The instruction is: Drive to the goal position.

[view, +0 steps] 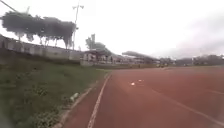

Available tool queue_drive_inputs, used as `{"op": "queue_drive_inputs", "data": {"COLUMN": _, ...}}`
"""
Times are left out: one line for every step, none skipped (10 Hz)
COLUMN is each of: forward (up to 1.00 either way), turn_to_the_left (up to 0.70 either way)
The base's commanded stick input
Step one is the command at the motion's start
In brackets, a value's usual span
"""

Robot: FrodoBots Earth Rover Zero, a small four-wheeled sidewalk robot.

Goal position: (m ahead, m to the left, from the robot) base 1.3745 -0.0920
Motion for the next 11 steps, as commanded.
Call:
{"op": "queue_drive_inputs", "data": {"forward": 0.70, "turn_to_the_left": 0.00}}
{"op": "queue_drive_inputs", "data": {"forward": 0.70, "turn_to_the_left": 0.00}}
{"op": "queue_drive_inputs", "data": {"forward": 0.70, "turn_to_the_left": 0.00}}
{"op": "queue_drive_inputs", "data": {"forward": 0.70, "turn_to_the_left": 0.00}}
{"op": "queue_drive_inputs", "data": {"forward": 0.70, "turn_to_the_left": 0.00}}
{"op": "queue_drive_inputs", "data": {"forward": 0.70, "turn_to_the_left": 0.00}}
{"op": "queue_drive_inputs", "data": {"forward": 0.70, "turn_to_the_left": 0.00}}
{"op": "queue_drive_inputs", "data": {"forward": 0.70, "turn_to_the_left": 0.00}}
{"op": "queue_drive_inputs", "data": {"forward": 0.70, "turn_to_the_left": 0.00}}
{"op": "queue_drive_inputs", "data": {"forward": 0.70, "turn_to_the_left": 0.00}}
{"op": "queue_drive_inputs", "data": {"forward": 0.70, "turn_to_the_left": 0.00}}
